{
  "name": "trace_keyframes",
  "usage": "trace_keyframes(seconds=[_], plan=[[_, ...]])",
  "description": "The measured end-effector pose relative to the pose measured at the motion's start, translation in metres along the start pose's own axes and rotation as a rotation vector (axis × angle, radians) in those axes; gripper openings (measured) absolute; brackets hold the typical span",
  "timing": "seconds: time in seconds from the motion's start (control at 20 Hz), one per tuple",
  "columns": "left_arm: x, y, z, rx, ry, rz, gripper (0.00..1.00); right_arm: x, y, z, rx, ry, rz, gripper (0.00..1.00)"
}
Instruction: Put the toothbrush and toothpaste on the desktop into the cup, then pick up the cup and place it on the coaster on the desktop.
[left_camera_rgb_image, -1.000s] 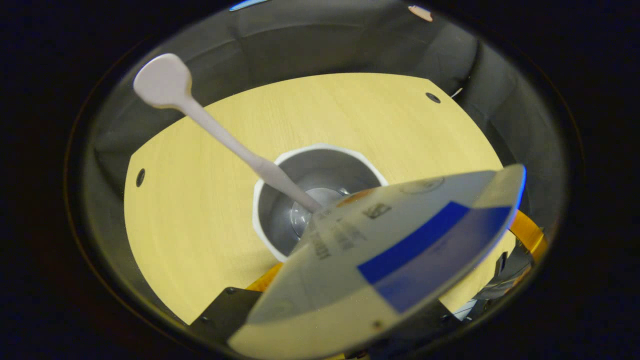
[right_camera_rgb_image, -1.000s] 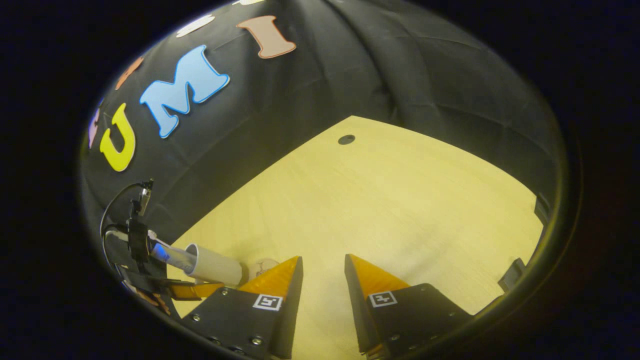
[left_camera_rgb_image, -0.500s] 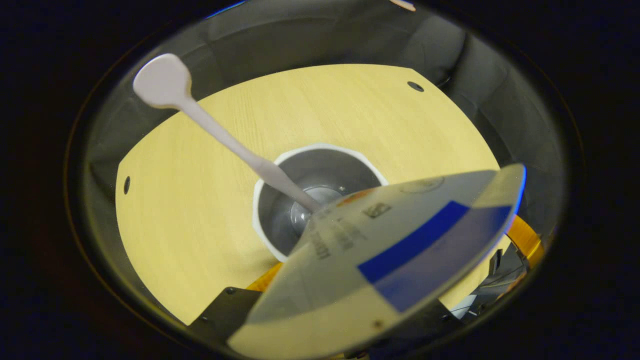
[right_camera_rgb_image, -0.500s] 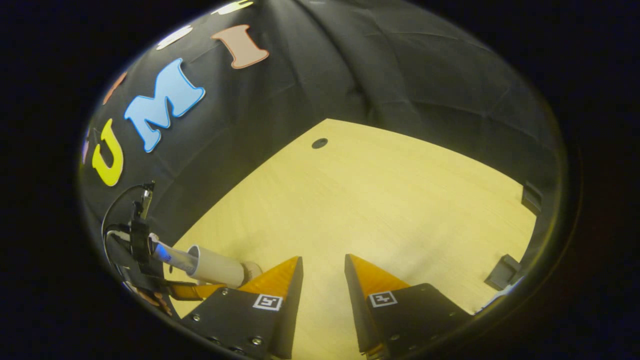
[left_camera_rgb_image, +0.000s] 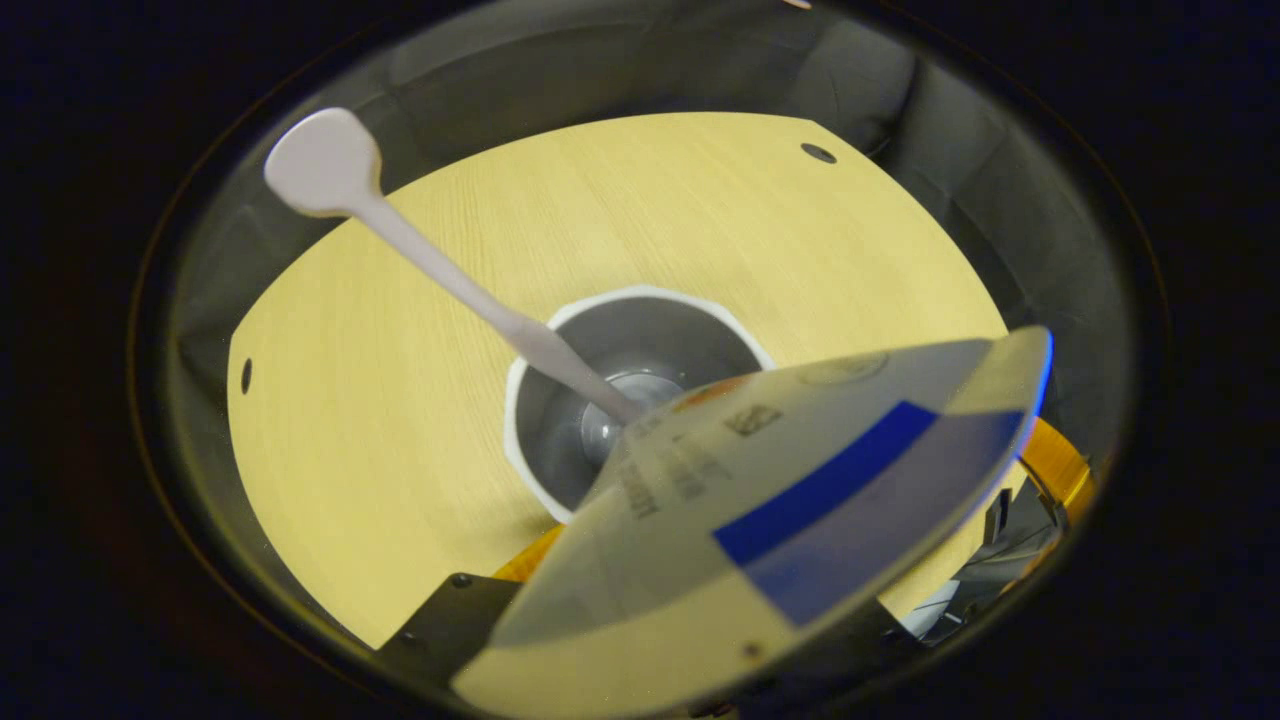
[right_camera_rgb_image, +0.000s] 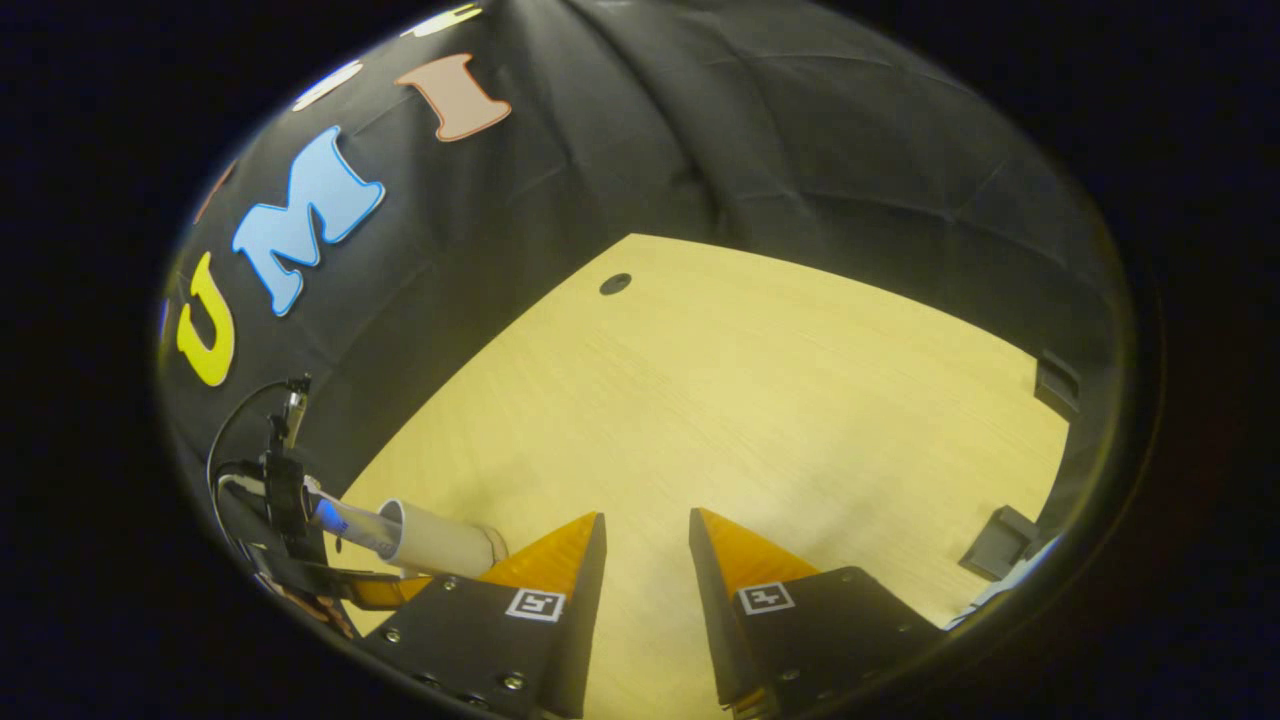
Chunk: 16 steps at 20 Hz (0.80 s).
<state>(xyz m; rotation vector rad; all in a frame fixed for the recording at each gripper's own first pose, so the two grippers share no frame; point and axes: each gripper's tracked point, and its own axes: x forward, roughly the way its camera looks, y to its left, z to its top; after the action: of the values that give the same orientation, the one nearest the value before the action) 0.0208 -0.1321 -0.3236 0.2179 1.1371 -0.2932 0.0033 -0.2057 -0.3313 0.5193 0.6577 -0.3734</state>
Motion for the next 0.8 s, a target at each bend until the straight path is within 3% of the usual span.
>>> trace_keyframes(seconds=[0.25,0.5,0.75,0.8], plan=[[-0.067,-0.006,-0.039,0.018,-0.011,0.027,0.53,0.005,0.003,-0.001,-0.004,0.009,0.008,0.48],[-0.151,-0.014,-0.084,-0.001,-0.019,0.001,0.53,0.009,0.01,-0.002,-0.006,0.018,0.025,0.48],[-0.263,-0.02,-0.128,0.042,-0.066,0.014,0.53,0.004,0.026,-0.001,-0.05,0.023,0.054,0.48],[-0.287,-0.019,-0.138,0.053,-0.076,0.02,0.46,0.002,0.03,0.0,-0.059,0.021,0.062,0.48]])
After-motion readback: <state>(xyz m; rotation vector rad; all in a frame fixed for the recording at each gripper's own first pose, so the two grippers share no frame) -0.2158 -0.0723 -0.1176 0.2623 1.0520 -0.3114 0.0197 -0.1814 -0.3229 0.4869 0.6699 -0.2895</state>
